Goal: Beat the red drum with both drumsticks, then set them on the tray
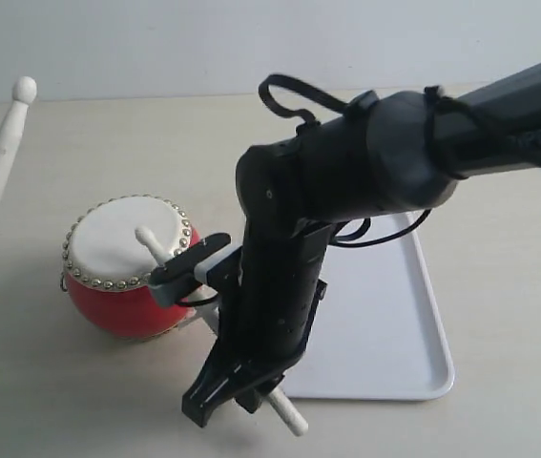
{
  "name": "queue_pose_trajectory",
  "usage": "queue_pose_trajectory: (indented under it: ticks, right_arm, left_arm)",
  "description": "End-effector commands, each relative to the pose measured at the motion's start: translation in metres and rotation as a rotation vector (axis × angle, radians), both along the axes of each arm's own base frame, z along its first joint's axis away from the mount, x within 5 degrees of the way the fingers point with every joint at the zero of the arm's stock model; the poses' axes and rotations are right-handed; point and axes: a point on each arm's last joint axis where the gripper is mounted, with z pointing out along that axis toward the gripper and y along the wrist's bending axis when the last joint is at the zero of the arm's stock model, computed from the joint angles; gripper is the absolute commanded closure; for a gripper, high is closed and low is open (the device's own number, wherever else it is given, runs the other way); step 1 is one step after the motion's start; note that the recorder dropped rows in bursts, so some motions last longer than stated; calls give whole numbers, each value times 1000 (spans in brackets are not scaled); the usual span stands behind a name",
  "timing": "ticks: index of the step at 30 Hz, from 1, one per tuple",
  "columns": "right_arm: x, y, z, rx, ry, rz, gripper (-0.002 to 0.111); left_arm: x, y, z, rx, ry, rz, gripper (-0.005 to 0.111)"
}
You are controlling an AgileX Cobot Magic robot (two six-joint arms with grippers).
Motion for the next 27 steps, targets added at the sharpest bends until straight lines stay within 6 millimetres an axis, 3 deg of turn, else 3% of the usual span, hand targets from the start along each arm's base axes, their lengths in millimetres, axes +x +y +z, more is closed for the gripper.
queue_pose_trajectory:
  ticks: [1,9,16,19,22,27]
  right_arm:
    - [-3,-1,56,115,-77,9,108]
    - [-27,-29,155,348,-250,6,108]
    - [-54,-60,215,519,-356,1,108]
    - [-59,-66,224,545,-382,3,108]
    - [-55,-63,220,539,-384,1,108]
    - [-36,-38,177,425,-291,-3,108]
  left_arm:
    - [4,-4,-23,22,56,4,107]
    - [13,-10,-78,119,266,19,107]
    - [20,-15,-106,214,463,-10,107]
    - [20,-15,-105,235,507,-35,107]
    - [22,-17,-95,220,479,-38,107]
    - [19,-19,-65,148,432,-39,107]
